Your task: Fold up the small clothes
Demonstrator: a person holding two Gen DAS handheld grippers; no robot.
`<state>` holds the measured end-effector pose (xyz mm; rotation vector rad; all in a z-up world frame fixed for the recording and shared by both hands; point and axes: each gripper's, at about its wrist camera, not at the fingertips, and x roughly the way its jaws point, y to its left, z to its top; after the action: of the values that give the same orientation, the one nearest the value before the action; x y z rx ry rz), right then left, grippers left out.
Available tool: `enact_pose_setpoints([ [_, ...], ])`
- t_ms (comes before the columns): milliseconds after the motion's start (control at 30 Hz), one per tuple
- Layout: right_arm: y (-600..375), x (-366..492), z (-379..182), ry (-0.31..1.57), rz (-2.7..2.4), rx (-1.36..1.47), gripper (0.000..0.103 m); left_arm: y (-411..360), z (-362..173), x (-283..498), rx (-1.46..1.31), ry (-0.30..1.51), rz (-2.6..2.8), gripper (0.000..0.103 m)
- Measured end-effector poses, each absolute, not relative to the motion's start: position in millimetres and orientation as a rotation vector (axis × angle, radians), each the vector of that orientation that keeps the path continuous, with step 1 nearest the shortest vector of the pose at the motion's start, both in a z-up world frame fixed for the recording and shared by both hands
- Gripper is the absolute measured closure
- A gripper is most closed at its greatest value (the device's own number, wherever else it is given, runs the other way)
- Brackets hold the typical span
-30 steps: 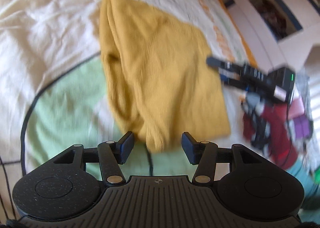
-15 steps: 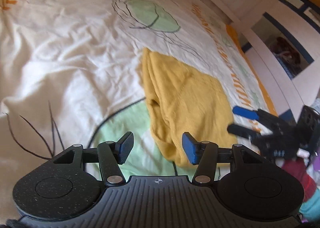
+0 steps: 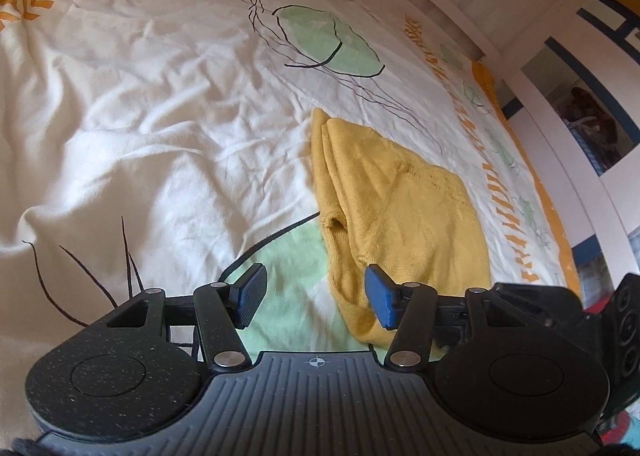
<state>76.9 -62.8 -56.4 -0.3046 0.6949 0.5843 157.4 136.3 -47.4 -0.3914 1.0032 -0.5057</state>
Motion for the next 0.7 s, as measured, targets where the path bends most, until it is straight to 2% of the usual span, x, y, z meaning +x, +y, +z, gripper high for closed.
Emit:
enact_pose_setpoints([
  [133,-98.5,84.4,-35.2,0.675,0.500,-0.152,0.086,121.6,-50.5,162.5,-0.349,1.014,-0.529,0.051],
  [200,-113.3,88.2,-29.5,0.670,0.453,-0.106,0.091,110.0,-52.2,166.1,-0.305,1.021,-0.545,0.051],
  [367,-137.5,96.9,-26.1,0.696,0.405,-0.015,0.088,79.9,-59.5,176.2,-0.137,1.058,-0.563,0.051],
  [433,-131.9,96.5,-27.9,0.704,0.445,-0.041,0.077,78.3,-57.8,176.9,-0.117,1.046,-0.554,0.051],
  [500,-116.6,86.9,-31.2,0.702,0.491,-0.131,0.058,83.4,-56.4,178.6,-0.152,1.050,-0.555,0.051],
  [533,-106.4,80.6,-33.9,0.692,0.512,-0.186,0.039,86.8,-56.0,179.9,-0.174,1.055,-0.555,0.051],
  [567,-96.1,72.2,-36.9,0.665,0.534,-0.244,0.025,88.8,-56.0,180.8,-0.187,1.061,-0.555,0.051],
  [600,-85.7,65.5,-40.0,0.638,0.549,-0.295,0.022,90.1,-55.4,182.0,-0.197,1.067,-0.557,0.051],
  [700,-57.7,48.2,-49.3,0.573,0.586,-0.432,0.022,93.5,-54.9,184.7,-0.223,1.080,-0.557,0.051],
])
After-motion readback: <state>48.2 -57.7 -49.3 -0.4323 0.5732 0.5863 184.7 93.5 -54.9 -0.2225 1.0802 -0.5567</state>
